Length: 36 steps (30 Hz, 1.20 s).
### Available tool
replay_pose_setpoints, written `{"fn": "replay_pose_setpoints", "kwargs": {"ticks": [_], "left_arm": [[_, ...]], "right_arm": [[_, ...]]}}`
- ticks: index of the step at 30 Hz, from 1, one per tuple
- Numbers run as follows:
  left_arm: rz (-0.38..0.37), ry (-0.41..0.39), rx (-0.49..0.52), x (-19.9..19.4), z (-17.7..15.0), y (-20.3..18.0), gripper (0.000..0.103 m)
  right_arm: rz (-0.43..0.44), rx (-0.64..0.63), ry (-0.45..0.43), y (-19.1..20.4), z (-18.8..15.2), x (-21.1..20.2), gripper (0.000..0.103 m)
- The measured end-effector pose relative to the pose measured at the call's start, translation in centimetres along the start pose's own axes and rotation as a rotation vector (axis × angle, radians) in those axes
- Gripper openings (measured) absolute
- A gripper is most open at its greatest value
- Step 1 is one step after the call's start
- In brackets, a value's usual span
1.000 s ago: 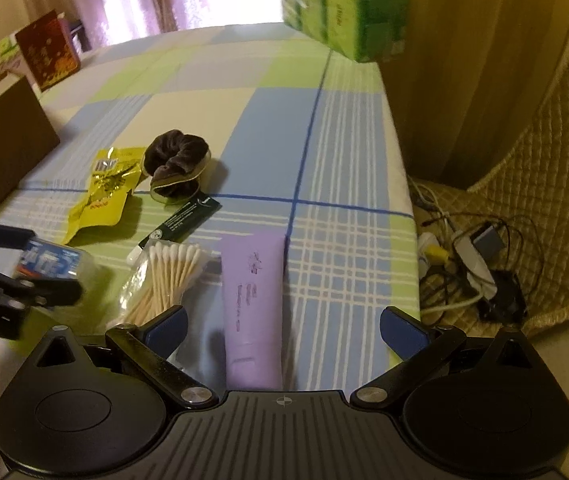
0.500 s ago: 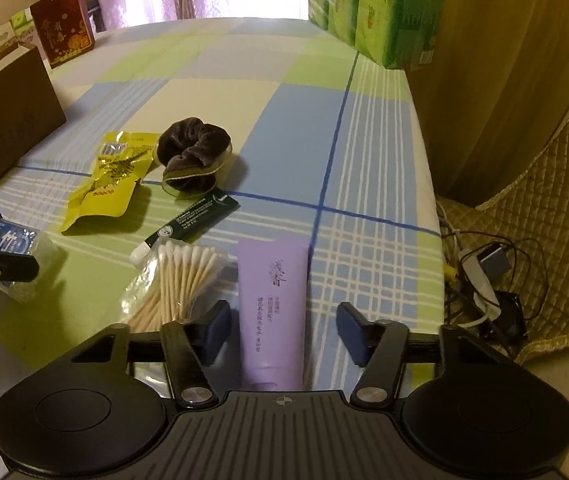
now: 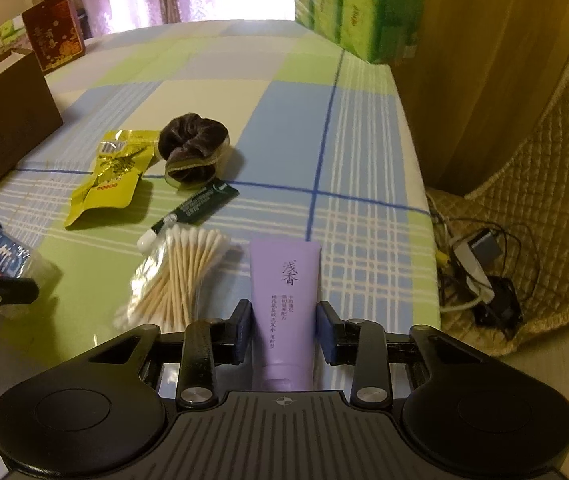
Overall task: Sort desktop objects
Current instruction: 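Close the left tool on the floss-pick box while the right tool grasps the purple tube, then carry the floss-pick box and purple tube over the open box with both tools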
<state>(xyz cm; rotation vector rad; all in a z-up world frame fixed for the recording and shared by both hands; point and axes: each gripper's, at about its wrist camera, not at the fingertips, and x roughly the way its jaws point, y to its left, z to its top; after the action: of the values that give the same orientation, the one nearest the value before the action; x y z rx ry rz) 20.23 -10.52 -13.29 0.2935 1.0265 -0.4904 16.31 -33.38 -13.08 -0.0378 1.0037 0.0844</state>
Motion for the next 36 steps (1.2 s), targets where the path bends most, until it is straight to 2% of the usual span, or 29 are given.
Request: {"fn": "replay_pose_setpoints", "kwargs": {"ticks": [8, 15, 21, 27, 36], "left_arm": [[-0.011, 0.011, 0.025, -2.1, -2.4, 0.4, 0.087], [-0.051, -0.010, 0.040, -5.1, -3.6, 0.3, 0.087], [-0.080, -0.067, 0.051, -8.8, -3.7, 0.9, 0.087], [-0.083, -0.137, 0.031, -13.0, -3.8, 3.3, 0.087], [-0.016, -0.217, -0.029, -18.2, -4.6, 9.6, 0.087]], "right_arm": [[0.037, 0.105, 0.041, -0.8, -2.3, -2.4, 0.031], [0.070, 0.132, 0.048, 1.2, -3.8, -5.3, 0.031], [0.155, 0.091, 0.027, 5.1, -3.8, -8.1, 0.031], [0.251, 0.015, -0.007, 10.3, -2.7, -9.9, 0.031], [0.392, -0.132, -0.072, 19.2, 0.5, -10.6, 0.031]]}}
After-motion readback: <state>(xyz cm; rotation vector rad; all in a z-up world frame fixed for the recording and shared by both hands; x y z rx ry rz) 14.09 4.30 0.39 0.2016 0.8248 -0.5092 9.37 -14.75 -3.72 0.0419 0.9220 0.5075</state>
